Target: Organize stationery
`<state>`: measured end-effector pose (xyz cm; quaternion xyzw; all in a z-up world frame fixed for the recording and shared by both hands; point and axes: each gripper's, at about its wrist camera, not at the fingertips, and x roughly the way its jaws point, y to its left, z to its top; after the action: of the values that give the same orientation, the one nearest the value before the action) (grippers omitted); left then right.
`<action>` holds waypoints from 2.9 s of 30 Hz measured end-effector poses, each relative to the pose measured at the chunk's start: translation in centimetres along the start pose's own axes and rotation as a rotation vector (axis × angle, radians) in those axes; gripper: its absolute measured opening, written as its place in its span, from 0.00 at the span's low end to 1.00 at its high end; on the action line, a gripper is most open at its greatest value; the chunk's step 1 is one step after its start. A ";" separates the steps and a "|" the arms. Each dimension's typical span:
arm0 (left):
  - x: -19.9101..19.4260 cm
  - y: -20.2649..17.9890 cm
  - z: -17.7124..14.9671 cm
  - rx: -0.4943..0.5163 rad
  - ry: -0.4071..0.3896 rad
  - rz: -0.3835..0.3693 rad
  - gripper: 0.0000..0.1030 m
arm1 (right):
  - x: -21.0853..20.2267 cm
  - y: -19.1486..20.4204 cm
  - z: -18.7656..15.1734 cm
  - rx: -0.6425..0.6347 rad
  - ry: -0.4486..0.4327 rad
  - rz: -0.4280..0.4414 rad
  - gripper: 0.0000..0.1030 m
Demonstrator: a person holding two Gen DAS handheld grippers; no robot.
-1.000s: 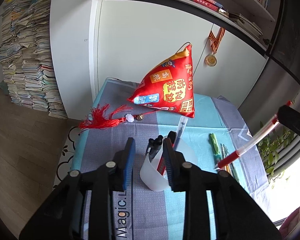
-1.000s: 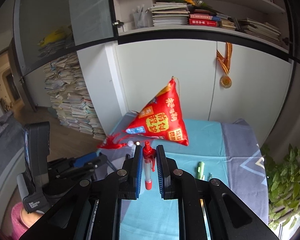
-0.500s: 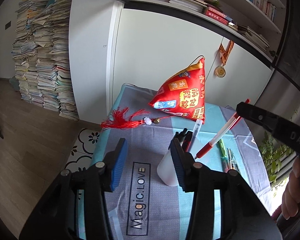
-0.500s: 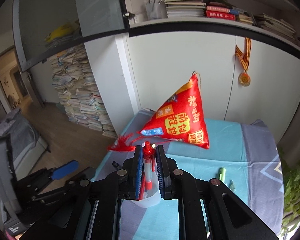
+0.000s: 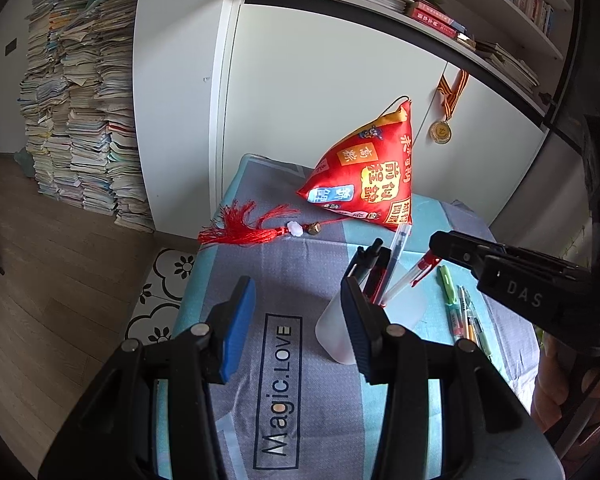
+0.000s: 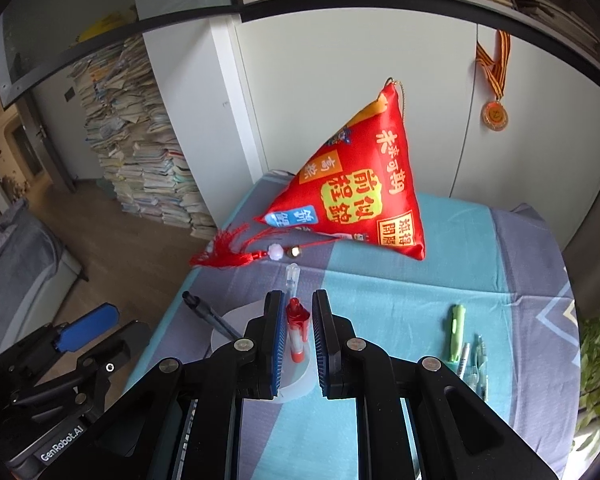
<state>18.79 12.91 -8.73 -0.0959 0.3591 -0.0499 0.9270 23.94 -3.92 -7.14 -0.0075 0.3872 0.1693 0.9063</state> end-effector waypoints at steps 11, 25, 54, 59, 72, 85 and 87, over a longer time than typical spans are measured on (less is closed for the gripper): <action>-0.2 -0.3 -0.1 0.007 -0.003 -0.007 0.41 | -2.0 -0.6 0.2 0.031 -0.041 0.015 0.14; -2.0 -4.6 -0.8 0.101 -0.028 -0.065 0.41 | -6.0 -6.6 -1.4 0.156 -0.069 -0.066 0.14; 8.0 -18.9 -6.8 0.317 0.262 -0.242 0.40 | -4.2 -18.6 -10.0 0.324 0.116 -0.163 0.15; 10.4 -19.8 -7.9 0.328 0.327 -0.225 0.40 | -3.6 -19.3 -10.5 0.325 0.133 -0.152 0.14; 12.0 -18.7 -7.9 0.281 0.353 -0.195 0.38 | -2.0 -19.4 -10.8 0.304 0.164 -0.134 0.14; 13.2 -18.9 -8.0 0.290 0.358 -0.168 0.37 | -1.5 -18.3 -10.6 0.253 0.150 -0.178 0.15; 13.3 -18.5 -8.0 0.281 0.366 -0.161 0.37 | -1.0 -18.2 -10.6 0.243 0.177 -0.181 0.14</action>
<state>22.77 -8.43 -19.28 0.0162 0.5017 -0.1898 0.8438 21.59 -22.89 -16.00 0.0525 0.4810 0.0375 0.8743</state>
